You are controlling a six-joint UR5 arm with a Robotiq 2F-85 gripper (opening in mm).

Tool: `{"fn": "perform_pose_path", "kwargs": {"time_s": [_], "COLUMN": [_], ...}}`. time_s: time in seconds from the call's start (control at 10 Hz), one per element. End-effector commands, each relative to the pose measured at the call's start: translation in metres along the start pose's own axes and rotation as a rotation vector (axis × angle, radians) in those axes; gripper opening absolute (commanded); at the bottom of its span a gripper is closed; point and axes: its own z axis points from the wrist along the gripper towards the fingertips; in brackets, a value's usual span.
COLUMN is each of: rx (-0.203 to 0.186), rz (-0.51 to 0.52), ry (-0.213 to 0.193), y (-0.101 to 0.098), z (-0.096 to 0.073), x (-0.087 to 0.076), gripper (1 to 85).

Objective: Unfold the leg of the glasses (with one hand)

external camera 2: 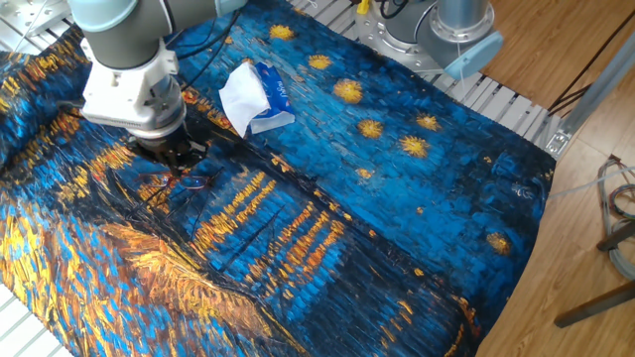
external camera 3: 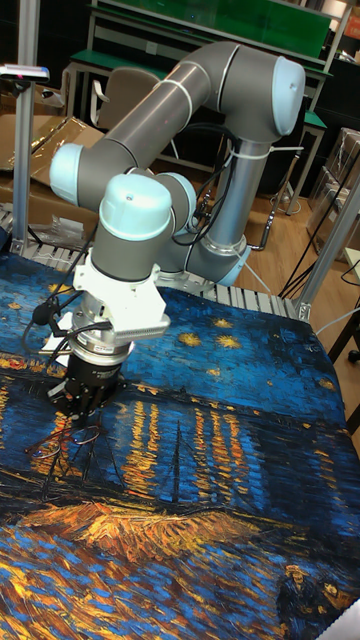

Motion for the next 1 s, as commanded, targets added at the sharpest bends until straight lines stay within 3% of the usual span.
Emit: {"fn": "perform_pose_path", "kwargs": {"time_s": [0.0, 0.2, 0.4, 0.5, 0.6, 0.9], "rx": [-0.017, -0.003, -0.025, -0.036, -0.022, -0.035], "rz": [-0.103, -0.188, -0.255, -0.285, -0.308, -0.382], "ry": [0.027, 0.039, 0.025, 0.015, 0.025, 0.033], "y": [-0.01, -0.041, -0.056, -0.058, -0.06, -0.057], "z": [0.0, 0.002, 0.008, 0.01, 0.009, 0.008], "x": [0.003, -0.003, -0.013, -0.017, -0.015, -0.01], "gripper": [15.3, 28.3, 37.7, 44.7, 47.0, 55.7]}}
